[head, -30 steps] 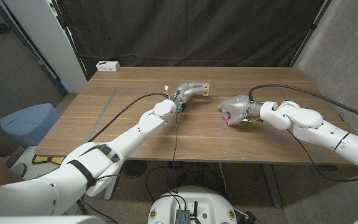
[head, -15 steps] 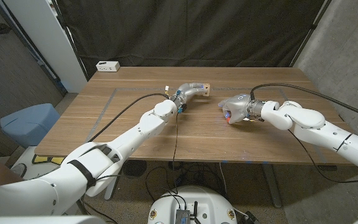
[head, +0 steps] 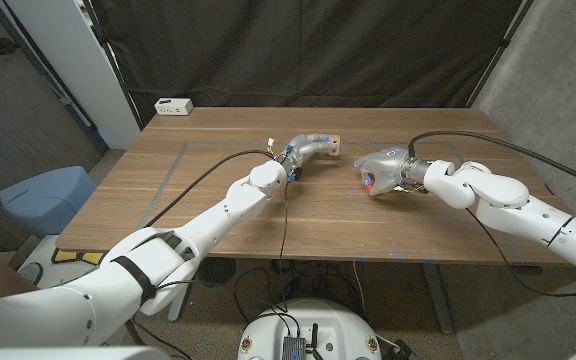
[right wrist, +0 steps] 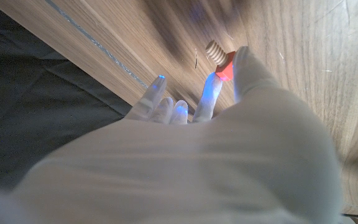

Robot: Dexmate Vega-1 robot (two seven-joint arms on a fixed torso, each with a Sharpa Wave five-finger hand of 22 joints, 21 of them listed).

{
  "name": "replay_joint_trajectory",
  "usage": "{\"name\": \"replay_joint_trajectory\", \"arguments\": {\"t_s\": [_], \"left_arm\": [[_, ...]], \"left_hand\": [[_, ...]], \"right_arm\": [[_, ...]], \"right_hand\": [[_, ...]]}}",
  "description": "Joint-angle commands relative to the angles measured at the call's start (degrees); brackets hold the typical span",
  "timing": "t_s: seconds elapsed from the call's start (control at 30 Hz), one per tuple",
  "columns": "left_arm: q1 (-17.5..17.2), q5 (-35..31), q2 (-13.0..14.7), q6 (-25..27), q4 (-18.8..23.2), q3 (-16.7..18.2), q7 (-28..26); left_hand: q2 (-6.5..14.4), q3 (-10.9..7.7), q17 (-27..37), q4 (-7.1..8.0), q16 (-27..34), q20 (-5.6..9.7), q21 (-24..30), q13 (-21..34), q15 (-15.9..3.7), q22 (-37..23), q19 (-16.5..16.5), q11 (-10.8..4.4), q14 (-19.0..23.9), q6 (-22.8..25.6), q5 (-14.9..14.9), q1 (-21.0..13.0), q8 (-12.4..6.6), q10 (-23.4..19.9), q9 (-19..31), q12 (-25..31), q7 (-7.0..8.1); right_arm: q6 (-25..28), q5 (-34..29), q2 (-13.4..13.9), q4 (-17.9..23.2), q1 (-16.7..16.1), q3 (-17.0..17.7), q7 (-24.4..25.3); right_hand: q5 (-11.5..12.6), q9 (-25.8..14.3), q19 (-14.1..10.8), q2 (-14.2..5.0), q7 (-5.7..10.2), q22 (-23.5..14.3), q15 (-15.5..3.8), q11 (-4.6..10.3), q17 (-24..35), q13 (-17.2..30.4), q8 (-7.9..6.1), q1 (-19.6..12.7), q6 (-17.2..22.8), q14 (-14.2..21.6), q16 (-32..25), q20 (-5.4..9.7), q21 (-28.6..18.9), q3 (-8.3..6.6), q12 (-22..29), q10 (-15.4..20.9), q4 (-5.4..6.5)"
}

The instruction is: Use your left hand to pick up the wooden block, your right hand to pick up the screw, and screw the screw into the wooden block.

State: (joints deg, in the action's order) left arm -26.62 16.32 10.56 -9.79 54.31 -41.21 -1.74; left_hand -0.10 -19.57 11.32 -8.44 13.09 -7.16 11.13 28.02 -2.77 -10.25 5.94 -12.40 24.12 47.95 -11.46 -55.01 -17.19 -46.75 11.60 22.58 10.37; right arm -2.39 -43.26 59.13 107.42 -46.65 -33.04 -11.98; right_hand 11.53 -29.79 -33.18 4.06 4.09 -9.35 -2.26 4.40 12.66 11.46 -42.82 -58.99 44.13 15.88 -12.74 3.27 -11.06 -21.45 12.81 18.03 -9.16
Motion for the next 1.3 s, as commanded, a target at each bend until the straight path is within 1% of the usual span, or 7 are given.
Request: {"name": "replay_joint_trajectory", "arguments": {"t_s": [0.03, 0.4, 0.77, 1.07, 1.17, 1.3], "left_arm": [[0.18, -0.14, -0.31, -0.28, -0.45, -0.29, 0.62], [0.59, -0.15, -0.8, -0.82, -1.51, -0.6, 1.52], [0.86, -0.35, -1.0, -1.11, -1.9, -0.86, 2.05], [1.28, -0.36, -1.47, -1.78, -2.89, -0.99, 2.58], [1.44, -0.39, -1.58, -1.9, -3.19, -1.08, 2.84], [1.8, -0.55, -2.01, -2.76, -4.35, -1.32, 3.32]], "left_hand": [[0.47, 0.01, 0.16, 0.32, -0.02, -0.54, 0.43, 0.12, -3.01, -0.16, -0.07, 0.02, 0.41, 2.63, -0.38, 0.04, -0.4, -0.58, 0.27, 0.4, -0.5], [0.6, 0.06, 0.17, 0.27, -0.04, -0.6, 0.45, 0.2, -3.05, -0.17, -0.03, 0.01, 0.39, 2.56, -0.4, -0.02, -0.34, -0.58, 0.28, 0.28, -0.56], [0.68, 0.11, 0.15, 0.18, -0.05, -0.54, 0.46, 0.28, -3.13, -0.16, -0.01, -0.01, 0.42, 2.67, -0.44, -0.14, -0.35, -0.64, 0.3, 0.19, -0.6], [0.71, 0.19, 0.16, 0.19, -0.05, -0.52, 0.45, 0.34, -3.12, -0.17, -0.02, 0.0, 0.42, 2.68, -0.44, -0.1, -0.33, -0.71, 0.3, 0.14, -0.58], [0.67, 0.22, 0.14, 0.14, -0.08, -0.54, 0.45, 0.36, -3.02, -0.17, -0.02, -0.01, 0.41, 2.69, -0.44, -0.14, -0.32, -0.76, 0.31, 0.12, -0.55], [0.7, 0.23, 0.13, 0.06, -0.07, -0.71, 0.56, 0.4, -3.1, -0.17, 0.24, 0.0, 0.47, 2.71, -0.46, -0.27, -0.32, -0.74, 0.31, 0.05, -0.62]], "right_arm": [[2.01, 1.55, 0.41, 1.45, -1.25, 1.42, 1.15], [4.06, 4.38, 1.04, 3.34, -3.28, 3.6, 3.11], [5.04, 6.16, 1.57, 4.85, -4.35, 4.99, 4.71], [6.19, 8.85, 1.4, 5.68, -5.55, 6.62, 6.59], [6.84, 8.66, 1.45, 6.0, -5.69, 6.72, 7.03], [7.59, 9.6, 1.12, 6.31, -6.15, 7.18, 7.84]], "right_hand": [[0.47, -0.44, -0.79, -0.13, -0.38, 0.06, -7.06, -0.05, 0.13, 0.1, -0.51, -0.3, 0.62, 0.6, -0.08, 6.17, 0.27, -0.68, -0.05, 0.62, 0.04], [0.49, -0.84, -1.07, -0.14, -0.37, 0.06, -7.05, -0.05, 0.13, 0.08, -1.2, -0.27, 1.14, 0.92, -0.02, 6.14, 0.32, -0.98, -0.06, 1.28, 0.08], [0.51, -1.12, -1.17, -0.11, -0.34, 0.05, -7.04, -0.04, 0.12, 0.06, -1.6, -0.2, 1.25, 1.03, 0.07, 6.09, 0.38, -1.21, -0.13, 1.65, 0.09], [0.52, -1.36, -1.37, -0.07, -0.36, 0.05, -7.03, -0.11, 0.11, 0.05, -2.03, -0.14, 1.56, 1.16, 0.14, 6.01, 0.39, -1.45, -0.19, 2.03, 0.11], [0.53, -1.44, -1.4, -0.08, -0.41, 0.05, -6.95, -0.26, 0.12, 0.05, -2.15, -0.1, 1.58, 1.25, 0.15, 5.96, 0.41, -1.54, -0.21, 2.16, 0.12], [0.55, -1.52, -1.46, -0.07, -0.44, 0.04, -6.95, -0.21, 0.12, 0.04, -2.31, -0.03, 1.73, 1.32, 0.16, 5.93, 0.41, -1.62, -0.26, 2.24, 0.15]]}}
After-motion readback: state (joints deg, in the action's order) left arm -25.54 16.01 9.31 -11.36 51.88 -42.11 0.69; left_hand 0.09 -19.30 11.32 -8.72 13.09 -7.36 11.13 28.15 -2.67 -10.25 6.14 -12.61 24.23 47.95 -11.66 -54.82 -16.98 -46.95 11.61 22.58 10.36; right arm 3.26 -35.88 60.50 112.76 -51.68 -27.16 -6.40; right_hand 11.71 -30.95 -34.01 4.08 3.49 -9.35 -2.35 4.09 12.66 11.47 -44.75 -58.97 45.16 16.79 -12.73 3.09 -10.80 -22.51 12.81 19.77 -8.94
